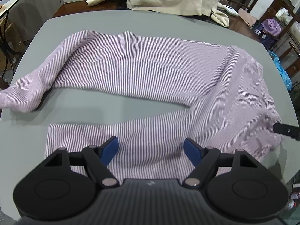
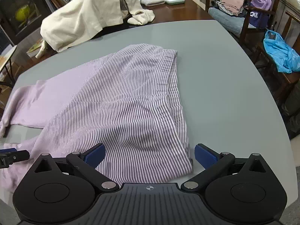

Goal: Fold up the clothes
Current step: 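Close the right gripper on the sweater hem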

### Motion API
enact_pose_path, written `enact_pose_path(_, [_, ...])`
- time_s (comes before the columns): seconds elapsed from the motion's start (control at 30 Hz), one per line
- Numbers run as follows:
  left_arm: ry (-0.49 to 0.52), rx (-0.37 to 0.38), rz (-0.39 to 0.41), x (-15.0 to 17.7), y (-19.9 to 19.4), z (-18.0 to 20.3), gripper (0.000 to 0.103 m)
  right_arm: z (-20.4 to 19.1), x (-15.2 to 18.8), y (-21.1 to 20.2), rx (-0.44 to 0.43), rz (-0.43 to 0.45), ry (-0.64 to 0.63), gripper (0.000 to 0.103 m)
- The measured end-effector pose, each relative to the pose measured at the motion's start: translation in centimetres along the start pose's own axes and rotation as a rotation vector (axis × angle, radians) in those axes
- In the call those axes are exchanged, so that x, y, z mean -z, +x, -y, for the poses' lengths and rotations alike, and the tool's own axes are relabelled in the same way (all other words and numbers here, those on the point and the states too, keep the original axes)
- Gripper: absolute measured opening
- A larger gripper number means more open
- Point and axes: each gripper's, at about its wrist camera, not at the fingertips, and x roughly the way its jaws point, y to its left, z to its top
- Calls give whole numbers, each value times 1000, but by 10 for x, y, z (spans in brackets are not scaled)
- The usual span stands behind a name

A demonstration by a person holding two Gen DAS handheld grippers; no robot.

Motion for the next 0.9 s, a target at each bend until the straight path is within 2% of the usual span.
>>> enact_pose_path(0.03, [1, 2, -5, 4, -1, -2, 78, 2, 3, -2, -1, 0, 3, 74])
enact_pose_path(0.07, [1, 3, -7, 8, -2, -3, 78, 4, 6, -3, 3, -6, 8, 63])
enact_pose_path(0.1, [1, 3, -9, 12, -3, -5, 78, 6, 7, -2, 13, -16, 17, 46])
enact_pose_path(0.17, [-9, 5, -14, 15, -1, -7, 78, 8, 8, 1, 36, -24, 30, 30])
enact_pose_path(0.2, [-10, 7, -12, 17, -2, -6, 78, 9, 8, 1, 41, -23, 32, 4])
enact_pose_path(0.23, [-12, 10, -10, 18, -4, -7, 78, 10, 7, 0, 50, -20, 31, 0])
enact_pose_path(0.43, [-22, 28, -13, 20, -9, -12, 78, 22, 7, -17, 113, 19, 11, 0])
enact_pose_path(0.6, [-50, 50, -21, 11, -4, -11, 79, 38, 6, -24, 53, 11, 40, 2])
enact_pose_path(0.8, [-47, 65, -20, 2, -5, -3, 80, 31, 9, -12, -30, -9, 65, 5])
enact_pose_path(0.9, [-51, 64, -25, 3, -5, -2, 81, 28, 8, -6, -42, -30, 64, 5])
